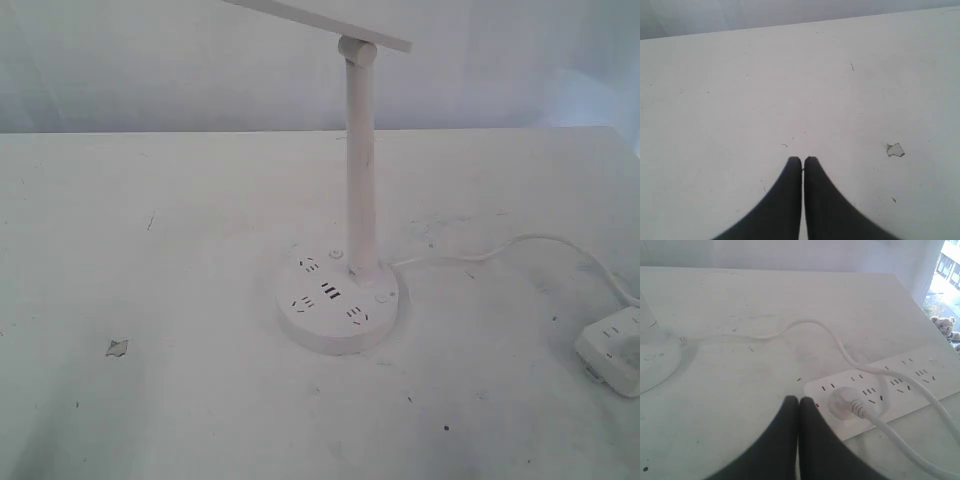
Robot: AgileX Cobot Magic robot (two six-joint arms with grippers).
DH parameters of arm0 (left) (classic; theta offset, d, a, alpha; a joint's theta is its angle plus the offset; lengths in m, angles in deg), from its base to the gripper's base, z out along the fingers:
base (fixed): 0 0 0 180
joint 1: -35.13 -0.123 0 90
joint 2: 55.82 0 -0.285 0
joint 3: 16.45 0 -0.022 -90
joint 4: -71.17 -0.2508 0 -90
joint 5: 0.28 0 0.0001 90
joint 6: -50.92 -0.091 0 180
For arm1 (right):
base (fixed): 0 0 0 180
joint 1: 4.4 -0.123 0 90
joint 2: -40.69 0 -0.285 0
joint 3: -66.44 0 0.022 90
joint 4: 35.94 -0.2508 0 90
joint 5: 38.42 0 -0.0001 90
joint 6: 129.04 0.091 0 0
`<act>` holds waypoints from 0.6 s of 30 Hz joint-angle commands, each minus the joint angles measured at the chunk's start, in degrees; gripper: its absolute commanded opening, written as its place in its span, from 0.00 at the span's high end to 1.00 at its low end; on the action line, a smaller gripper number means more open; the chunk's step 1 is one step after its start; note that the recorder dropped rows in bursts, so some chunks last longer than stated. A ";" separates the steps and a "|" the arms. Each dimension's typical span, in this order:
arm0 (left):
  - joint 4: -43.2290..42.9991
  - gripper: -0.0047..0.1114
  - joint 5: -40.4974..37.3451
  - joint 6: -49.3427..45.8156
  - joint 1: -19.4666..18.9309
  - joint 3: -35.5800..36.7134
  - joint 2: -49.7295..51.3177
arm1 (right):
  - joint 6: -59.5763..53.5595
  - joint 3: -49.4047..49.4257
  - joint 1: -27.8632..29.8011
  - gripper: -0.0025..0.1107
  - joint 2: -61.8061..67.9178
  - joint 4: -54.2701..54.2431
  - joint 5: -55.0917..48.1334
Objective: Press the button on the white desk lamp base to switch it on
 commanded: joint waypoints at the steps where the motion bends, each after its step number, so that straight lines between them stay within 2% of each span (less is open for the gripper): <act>1: 0.43 0.95 0.37 0.12 -0.02 -0.16 -0.27 | -0.15 0.13 -0.05 0.98 -0.31 0.13 0.41; 15: 0.43 0.95 0.37 0.12 -0.02 -0.16 -0.27 | -1.00 0.13 -0.05 0.98 -0.31 0.38 0.62; 18: 0.43 0.95 0.37 0.12 -0.02 -0.16 -0.27 | -2.64 0.13 -0.05 0.98 -0.31 0.87 4.87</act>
